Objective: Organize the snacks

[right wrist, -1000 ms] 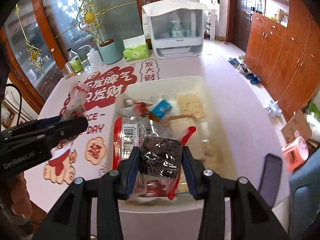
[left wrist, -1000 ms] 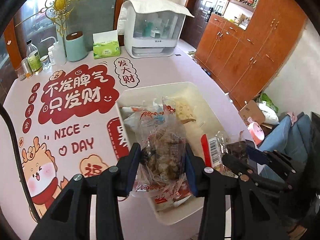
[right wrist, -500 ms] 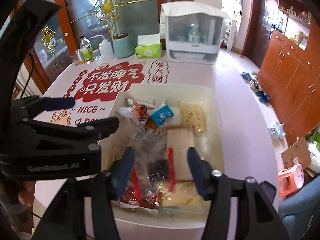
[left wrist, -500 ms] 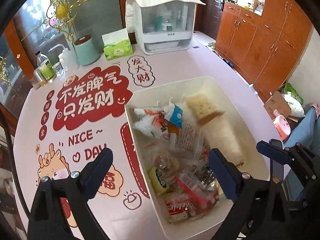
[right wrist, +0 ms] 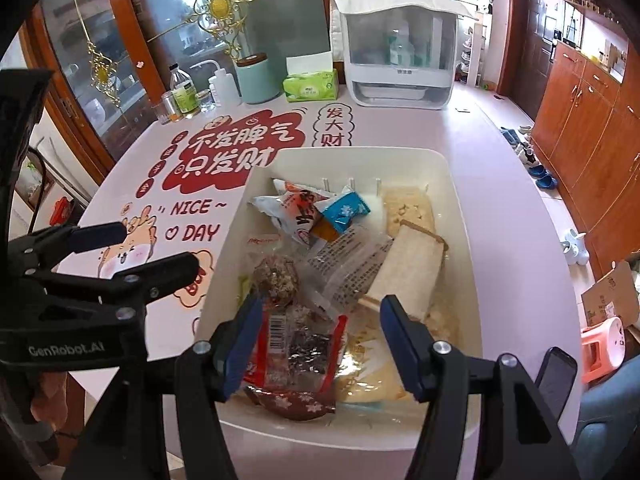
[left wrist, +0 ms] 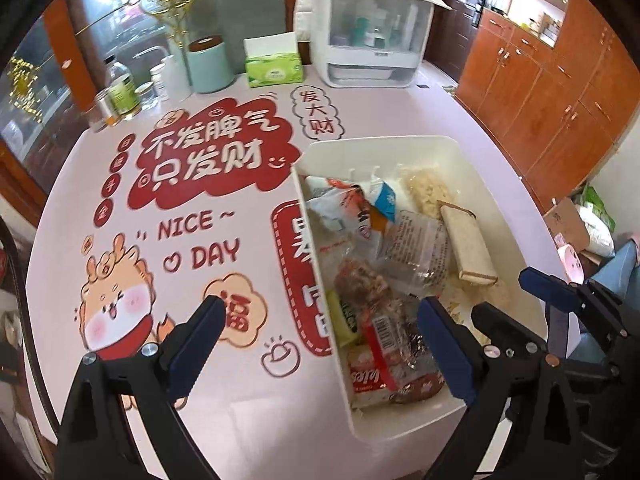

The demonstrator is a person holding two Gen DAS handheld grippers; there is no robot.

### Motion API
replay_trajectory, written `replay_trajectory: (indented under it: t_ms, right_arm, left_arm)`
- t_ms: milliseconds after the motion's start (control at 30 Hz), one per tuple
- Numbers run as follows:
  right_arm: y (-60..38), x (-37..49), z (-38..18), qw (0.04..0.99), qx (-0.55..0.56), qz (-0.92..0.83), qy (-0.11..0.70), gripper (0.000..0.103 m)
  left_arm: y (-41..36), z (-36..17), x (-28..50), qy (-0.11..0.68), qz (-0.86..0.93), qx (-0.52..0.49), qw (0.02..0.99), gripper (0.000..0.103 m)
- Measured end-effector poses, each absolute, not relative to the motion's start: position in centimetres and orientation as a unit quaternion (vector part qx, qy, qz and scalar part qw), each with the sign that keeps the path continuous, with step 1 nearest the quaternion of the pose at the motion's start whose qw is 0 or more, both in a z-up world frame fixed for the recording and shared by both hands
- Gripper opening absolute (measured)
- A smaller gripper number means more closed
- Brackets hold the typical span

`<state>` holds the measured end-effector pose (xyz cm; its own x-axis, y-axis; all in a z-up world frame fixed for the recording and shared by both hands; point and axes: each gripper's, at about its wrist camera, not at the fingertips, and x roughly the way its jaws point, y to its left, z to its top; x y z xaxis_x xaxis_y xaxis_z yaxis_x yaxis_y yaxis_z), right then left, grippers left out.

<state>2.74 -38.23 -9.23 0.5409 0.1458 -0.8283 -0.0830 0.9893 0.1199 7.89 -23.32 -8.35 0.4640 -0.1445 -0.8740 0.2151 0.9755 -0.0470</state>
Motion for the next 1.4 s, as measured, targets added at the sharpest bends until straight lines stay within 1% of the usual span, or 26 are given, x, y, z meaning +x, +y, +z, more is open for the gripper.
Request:
replay_trajectory:
  t_ms: [200,333,633,900,1400]
  right_arm:
    - [-37.6,2.3,-9.5,0.871,0.052,0.058,0.486,0.062]
    - [-37.4,1.5,-8.9,0.869,0.064,0.052,0.488,0.062]
    - [-36.0,-0.6,-5.1,0.892,0.075,0.011,0.446,0.062]
    - [-33.7,-1.7,-3.1,0.901,0.066,0.003,0.429,0.062]
    - [-30.5,-3.2,-2.2,0.908,0.019,0.014,0.418,0.062]
  left_arm:
    - [-20.8,-7.0,5.8,0.501,-0.08,0.022,0.862,0.096]
    - [-19.6,-5.5,4.4,0.481,-0.063,0.03,0.874,0.096]
    - [-17.1,-3.1,3.0,0.447,-0.027,0.028,0.894,0.097]
    - [-14.7,-2.7,1.7,0.433,0.006,0.018,0.901,0.097]
    - [-12.9,-2.4,-0.4,0.424,0.034,-0.003,0.905,0.097]
